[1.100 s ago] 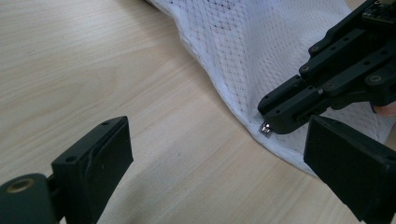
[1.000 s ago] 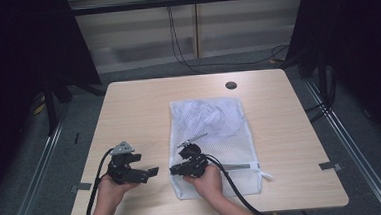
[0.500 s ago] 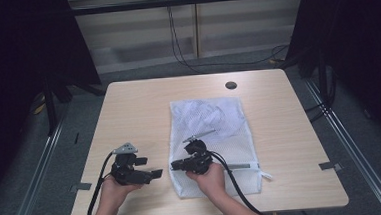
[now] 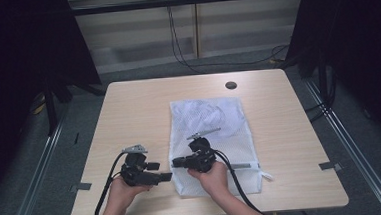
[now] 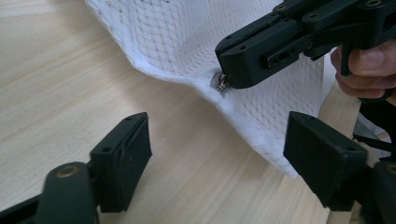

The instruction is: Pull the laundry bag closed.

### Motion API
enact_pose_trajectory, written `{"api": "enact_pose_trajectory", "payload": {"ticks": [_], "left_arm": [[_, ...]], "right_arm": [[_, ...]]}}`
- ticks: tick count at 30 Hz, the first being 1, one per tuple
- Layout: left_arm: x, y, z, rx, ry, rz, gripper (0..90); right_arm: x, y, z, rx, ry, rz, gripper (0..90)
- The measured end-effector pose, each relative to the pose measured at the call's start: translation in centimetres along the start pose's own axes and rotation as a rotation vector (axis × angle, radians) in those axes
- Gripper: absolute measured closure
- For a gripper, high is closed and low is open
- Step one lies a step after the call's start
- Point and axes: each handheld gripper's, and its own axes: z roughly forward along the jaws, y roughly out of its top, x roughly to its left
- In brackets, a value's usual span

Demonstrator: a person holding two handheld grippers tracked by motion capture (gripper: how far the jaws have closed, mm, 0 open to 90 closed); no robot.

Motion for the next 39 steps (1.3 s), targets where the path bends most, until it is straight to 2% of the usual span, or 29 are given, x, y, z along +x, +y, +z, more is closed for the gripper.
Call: {"api": "enact_pose_trajectory", "payload": {"ticks": [6,8,10,14,16,21,23,32,34,36,38,39], "left_arm": [[-0.3,0.0,0.8,0.018,-0.031,-0.026,34.9],[-0.2,0.1,0.8,0.023,-0.027,-0.026,35.6],[-0.2,0.2,1.0,0.018,-0.029,-0.046,36.1],[-0.3,0.4,1.1,0.024,-0.036,-0.058,41.3],[-0.4,0.5,1.3,0.028,-0.062,-0.060,44.0],[-0.3,0.6,1.5,0.034,-0.059,-0.081,50.2],[-0.2,0.7,1.5,0.017,-0.068,-0.108,49.9],[-0.1,0.9,2.1,0.008,-0.079,-0.122,53.4],[-0.1,1.0,2.4,0.014,-0.082,-0.142,52.6],[-0.2,1.0,2.4,0.016,-0.075,-0.136,54.9],[-0.2,1.0,2.6,0.002,-0.089,-0.147,56.2],[-0.2,1.1,2.6,0.011,-0.095,-0.141,57.2]], "right_arm": [[0.0,0.1,-0.4,-0.008,-0.003,-0.001,86.0],[0.0,0.1,-0.4,-0.011,-0.002,0.002,86.0],[-0.1,0.2,-0.6,-0.018,0.002,0.005,86.0],[-0.1,0.2,-0.7,-0.023,0.006,0.005,86.0],[-0.1,0.1,-0.7,-0.023,0.006,0.006,86.0],[-0.1,0.2,-0.8,-0.027,0.008,0.010,86.0],[-0.1,0.2,-0.8,-0.028,0.011,0.012,86.0],[-0.1,0.2,-0.9,-0.035,0.013,0.021,86.0],[-0.1,0.2,-1.0,-0.035,0.013,0.024,86.0],[-0.1,0.2,-1.0,-0.037,0.016,0.022,86.0],[-0.1,0.2,-1.1,-0.038,0.017,0.022,86.0],[-0.2,0.2,-1.1,-0.042,0.018,0.024,86.0]]}}
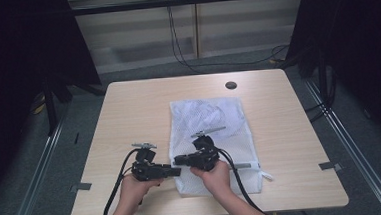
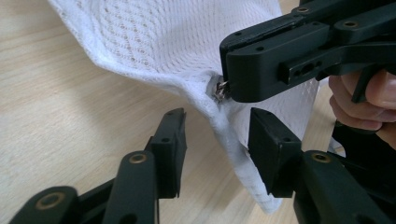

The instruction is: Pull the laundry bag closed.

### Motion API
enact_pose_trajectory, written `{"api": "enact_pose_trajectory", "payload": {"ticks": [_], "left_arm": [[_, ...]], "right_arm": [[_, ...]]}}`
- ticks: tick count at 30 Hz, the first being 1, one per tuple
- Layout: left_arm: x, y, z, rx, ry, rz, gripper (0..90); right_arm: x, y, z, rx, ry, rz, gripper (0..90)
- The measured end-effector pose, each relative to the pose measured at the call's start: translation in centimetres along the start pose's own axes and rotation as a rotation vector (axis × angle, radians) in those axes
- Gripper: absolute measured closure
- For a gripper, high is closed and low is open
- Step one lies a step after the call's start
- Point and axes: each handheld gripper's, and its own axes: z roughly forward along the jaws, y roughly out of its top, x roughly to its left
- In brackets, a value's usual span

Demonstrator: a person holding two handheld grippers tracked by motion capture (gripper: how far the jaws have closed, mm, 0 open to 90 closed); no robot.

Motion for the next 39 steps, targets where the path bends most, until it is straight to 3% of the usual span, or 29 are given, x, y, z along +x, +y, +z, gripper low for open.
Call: {"api": "enact_pose_trajectory", "payload": {"ticks": [13,20,32,39], "left_arm": [[0.11,0.22,0.52,-0.011,-0.019,-0.034,68.4],[0.17,0.23,0.66,-0.008,-0.032,-0.021,76.4],[0.21,0.26,0.79,-0.021,-0.039,-0.043,86.9],[0.07,0.26,0.71,-0.023,-0.045,-0.060,87.6]], "right_arm": [[-0.10,0.01,-0.12,-0.012,0.012,0.023,86.0],[-0.17,0.02,-0.13,-0.009,0.014,0.020,86.0],[-0.27,0.02,-0.34,-0.014,0.015,0.032,86.2],[-0.33,0.00,-0.36,-0.009,0.012,0.030,86.4]]}}
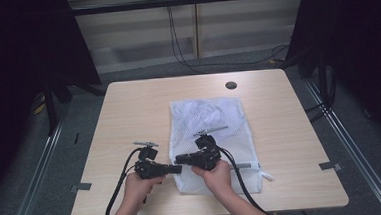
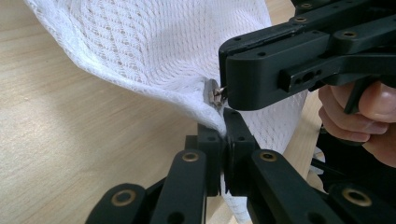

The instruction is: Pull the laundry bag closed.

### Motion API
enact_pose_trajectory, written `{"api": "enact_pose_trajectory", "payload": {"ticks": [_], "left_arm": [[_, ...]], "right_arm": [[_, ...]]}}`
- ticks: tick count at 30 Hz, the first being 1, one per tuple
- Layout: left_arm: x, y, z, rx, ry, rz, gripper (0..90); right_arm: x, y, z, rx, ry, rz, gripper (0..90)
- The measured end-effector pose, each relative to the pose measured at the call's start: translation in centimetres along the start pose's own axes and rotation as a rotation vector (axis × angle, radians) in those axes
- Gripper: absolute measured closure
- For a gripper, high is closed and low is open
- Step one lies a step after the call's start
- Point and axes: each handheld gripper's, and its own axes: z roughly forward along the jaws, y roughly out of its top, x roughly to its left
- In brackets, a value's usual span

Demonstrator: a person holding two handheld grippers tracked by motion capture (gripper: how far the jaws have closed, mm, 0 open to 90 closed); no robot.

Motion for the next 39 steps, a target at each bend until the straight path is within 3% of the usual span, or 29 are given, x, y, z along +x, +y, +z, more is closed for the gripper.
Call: {"api": "enact_pose_trajectory", "payload": {"ticks": [20,39], "left_arm": [[0.0,0.0,-0.2,-0.007,-0.023,-0.027,88.1],[0.1,0.0,-0.3,-0.003,-0.024,-0.019,88.1]], "right_arm": [[-0.7,-0.1,-0.7,0.010,-0.003,0.000,86.6],[-1.0,-0.2,-1.2,0.023,-0.016,-0.003,86.6]]}}
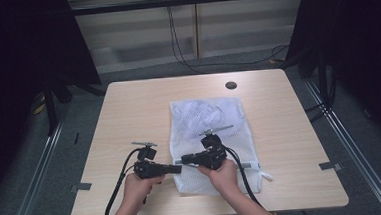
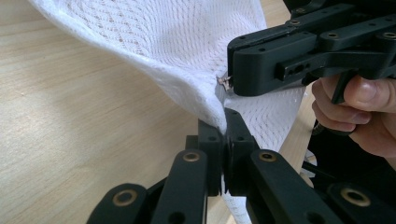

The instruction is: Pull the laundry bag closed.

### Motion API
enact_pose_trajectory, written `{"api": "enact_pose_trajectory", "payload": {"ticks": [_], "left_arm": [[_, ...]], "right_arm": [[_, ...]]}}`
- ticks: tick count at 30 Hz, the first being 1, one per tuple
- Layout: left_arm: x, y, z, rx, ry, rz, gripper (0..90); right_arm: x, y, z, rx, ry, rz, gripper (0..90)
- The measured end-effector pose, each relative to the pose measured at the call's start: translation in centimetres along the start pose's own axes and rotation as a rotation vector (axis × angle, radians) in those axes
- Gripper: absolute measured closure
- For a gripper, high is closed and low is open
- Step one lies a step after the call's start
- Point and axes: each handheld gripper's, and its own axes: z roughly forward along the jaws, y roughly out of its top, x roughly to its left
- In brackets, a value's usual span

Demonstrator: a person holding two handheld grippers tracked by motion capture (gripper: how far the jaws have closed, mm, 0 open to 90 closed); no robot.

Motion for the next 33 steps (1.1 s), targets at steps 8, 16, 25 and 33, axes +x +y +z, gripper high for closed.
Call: {"api": "enact_pose_trajectory", "payload": {"ticks": [8,16,25,33], "left_arm": [[0.22,-0.14,-0.10,-0.007,-0.006,-0.016,88.1],[0.16,-0.14,-0.17,-0.013,-0.010,-0.018,88.1],[0.01,-0.09,-0.29,-0.017,-0.001,-0.011,88.1],[-0.02,-0.04,-0.33,-0.013,0.018,0.011,88.1]], "right_arm": [[-0.51,-0.19,-0.21,-0.002,0.011,0.015,86.6],[-0.52,-0.19,-0.36,0.005,0.009,0.011,86.6],[-0.88,-0.25,-0.78,0.000,0.005,0.014,86.6],[-0.92,-0.25,-0.85,0.007,0.004,0.009,86.6]]}}
